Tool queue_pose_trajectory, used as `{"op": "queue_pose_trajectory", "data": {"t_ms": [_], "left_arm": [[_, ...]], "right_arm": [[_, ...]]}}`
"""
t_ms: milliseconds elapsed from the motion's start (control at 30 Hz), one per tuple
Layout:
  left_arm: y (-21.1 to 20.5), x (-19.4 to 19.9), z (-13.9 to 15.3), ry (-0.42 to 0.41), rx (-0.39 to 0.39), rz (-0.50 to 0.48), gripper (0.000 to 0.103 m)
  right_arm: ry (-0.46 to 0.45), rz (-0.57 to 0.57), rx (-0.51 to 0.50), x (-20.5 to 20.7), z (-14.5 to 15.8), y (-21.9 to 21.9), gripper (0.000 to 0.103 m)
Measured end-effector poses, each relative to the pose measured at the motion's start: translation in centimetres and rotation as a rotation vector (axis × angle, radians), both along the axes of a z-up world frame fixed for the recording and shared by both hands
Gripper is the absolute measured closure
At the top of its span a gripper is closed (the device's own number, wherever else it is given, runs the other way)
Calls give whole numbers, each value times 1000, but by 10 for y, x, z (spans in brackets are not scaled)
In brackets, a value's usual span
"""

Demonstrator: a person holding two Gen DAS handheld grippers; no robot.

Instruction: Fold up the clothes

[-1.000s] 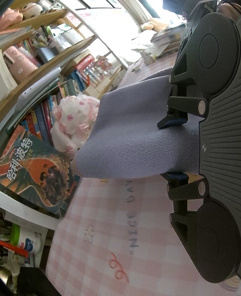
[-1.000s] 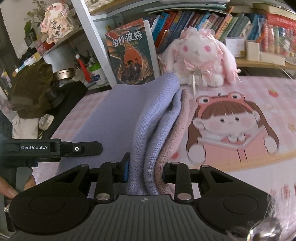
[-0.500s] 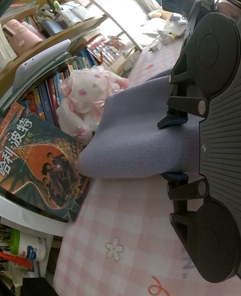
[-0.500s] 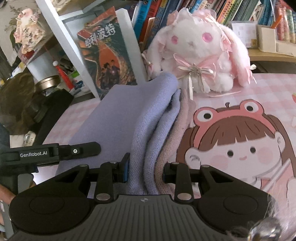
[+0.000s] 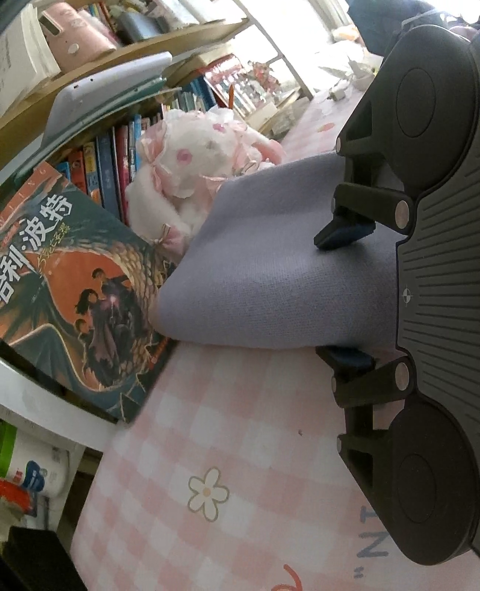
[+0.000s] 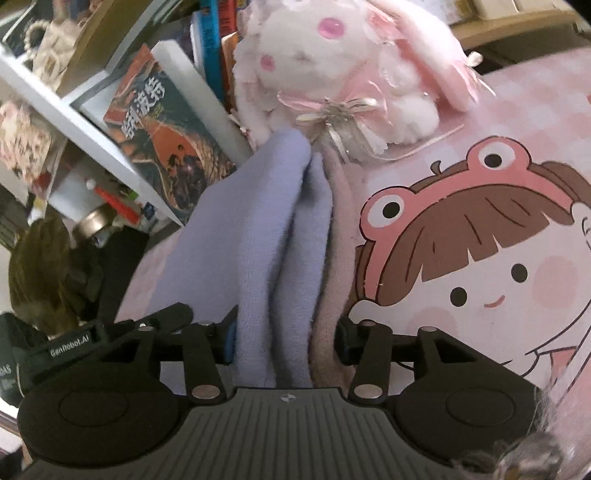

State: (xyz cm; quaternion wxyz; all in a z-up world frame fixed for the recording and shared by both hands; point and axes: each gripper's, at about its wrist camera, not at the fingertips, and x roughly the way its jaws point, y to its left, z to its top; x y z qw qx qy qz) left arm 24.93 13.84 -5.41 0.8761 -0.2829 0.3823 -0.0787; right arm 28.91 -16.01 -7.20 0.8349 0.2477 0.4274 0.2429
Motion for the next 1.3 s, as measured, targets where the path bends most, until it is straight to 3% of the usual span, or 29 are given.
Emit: {"op": "queue_pose_trajectory", "data": {"t_ms": [133,367,533,900,1300], "left_arm": [[-5,-10,15,-9,78,17,43],[-20,-44,34,-57,236,-8,37],[-36,-68,39,-61,372,-18,16],[-55,-98,27,-9,426,-19,15],[-69,-122,25,-37,503,-22,5]], "right_arm": [[8,2,-27,-3,7,0,41],[-54,-35,-115,-26,29,-10,35],[-152,-58,-238,-54,42,-9,28],[-230,-31,-440,-107,43,13,14],[-201,-65,-511,-136,35,15,6]]}}
